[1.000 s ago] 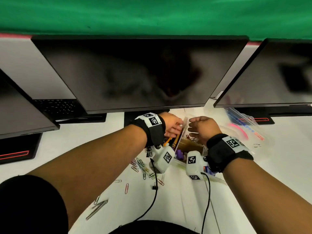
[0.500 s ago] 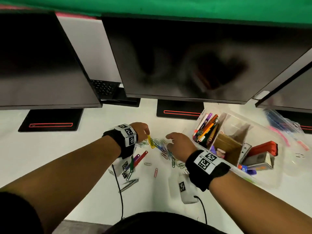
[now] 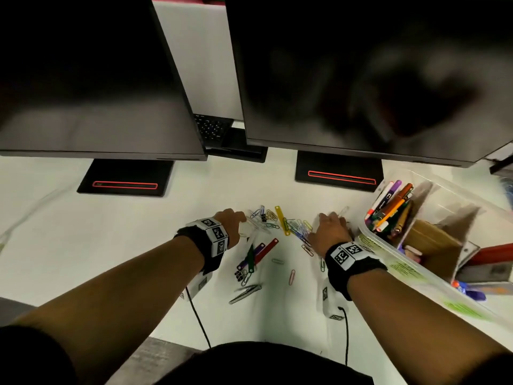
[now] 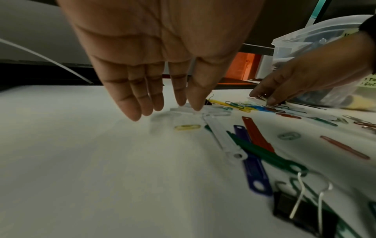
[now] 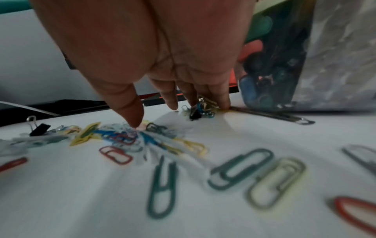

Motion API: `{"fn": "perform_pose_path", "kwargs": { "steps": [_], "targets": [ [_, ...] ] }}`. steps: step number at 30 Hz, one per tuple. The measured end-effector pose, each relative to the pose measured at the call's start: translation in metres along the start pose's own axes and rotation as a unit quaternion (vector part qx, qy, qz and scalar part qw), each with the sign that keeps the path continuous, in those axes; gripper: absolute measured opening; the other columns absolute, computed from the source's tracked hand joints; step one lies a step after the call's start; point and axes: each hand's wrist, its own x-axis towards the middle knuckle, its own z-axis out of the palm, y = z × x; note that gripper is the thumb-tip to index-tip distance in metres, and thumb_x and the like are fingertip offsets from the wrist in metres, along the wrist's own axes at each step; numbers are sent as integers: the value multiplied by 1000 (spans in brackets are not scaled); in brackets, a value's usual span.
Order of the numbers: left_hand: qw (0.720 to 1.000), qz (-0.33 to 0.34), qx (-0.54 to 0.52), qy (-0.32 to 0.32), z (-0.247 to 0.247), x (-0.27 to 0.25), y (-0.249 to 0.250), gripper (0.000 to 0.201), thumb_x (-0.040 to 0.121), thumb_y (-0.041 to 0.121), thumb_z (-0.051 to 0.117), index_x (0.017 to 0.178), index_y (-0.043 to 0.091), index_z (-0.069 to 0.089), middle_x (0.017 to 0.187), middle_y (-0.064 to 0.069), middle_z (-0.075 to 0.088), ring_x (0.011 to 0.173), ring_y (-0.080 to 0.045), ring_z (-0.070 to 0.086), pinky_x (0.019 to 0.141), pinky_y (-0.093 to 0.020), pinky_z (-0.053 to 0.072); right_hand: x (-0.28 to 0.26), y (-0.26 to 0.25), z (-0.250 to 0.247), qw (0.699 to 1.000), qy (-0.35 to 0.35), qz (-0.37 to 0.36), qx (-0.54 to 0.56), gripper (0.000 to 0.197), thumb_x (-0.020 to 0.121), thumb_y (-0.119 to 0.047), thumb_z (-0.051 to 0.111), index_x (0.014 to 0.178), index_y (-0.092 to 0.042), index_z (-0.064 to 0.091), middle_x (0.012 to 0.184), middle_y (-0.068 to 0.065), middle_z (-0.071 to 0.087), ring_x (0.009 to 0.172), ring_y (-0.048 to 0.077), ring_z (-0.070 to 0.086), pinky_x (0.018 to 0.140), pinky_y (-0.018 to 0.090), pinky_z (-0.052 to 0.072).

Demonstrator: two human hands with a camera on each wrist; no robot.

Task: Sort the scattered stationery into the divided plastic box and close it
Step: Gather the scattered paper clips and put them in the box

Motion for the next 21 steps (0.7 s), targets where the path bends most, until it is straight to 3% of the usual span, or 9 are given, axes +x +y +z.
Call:
{"fn": "perform_pose_path", "kwargs": {
  "steps": [4,7,9,12,17,21],
  "targets": [
    [1000,23,-11,-8,4,6,1,47,91,20,52,136,20,41,141,-9,41,131,-29,42,109,-37,35,-13,-9,16,997,-2,-76,25,52,89,-28,50,134,-4,38,141,17,36,133,36,29,113,37,24],
    [999,37,-18,-6,4,8,5,46,90,22,54,134,19,42,138,-9,44,127,-28,45,106,-35,37,-29,-20,24,986,-50,-149,48,53,89,-23,50,137,-6,36,146,15,33,138,34,24,114,34,20],
    [999,45,-24,-10,4,8,6,47,89,24,58,133,18,43,134,-9,46,123,-28,48,104,-34,38,-37,-27,25,976,-60,-204,45,42,89,-18,51,129,-7,46,135,14,43,131,32,35,108,31,28],
    [998,48,-29,-13,3,6,6,46,87,25,61,129,17,45,130,-9,50,117,-26,52,100,-32,40,-39,-32,21,967,-17,-242,80,35,89,-14,50,123,-9,56,128,11,54,121,28,48,101,29,36],
    [999,42,-31,-6,5,-1,2,45,85,28,64,124,16,47,128,-8,51,116,-26,52,98,-32,41,-22,-37,8,980,25,-190,55,43,84,-10,48,127,-14,52,135,9,48,123,30,42,103,35,37],
    [998,59,4,-1,6,-4,0,51,88,28,60,135,19,41,135,-8,44,126,-28,44,104,-36,38,-13,-34,3,999,17,-31,-25,63,87,-24,50,144,-19,23,156,8,14,143,35,10,114,55,20]
  ]
}}
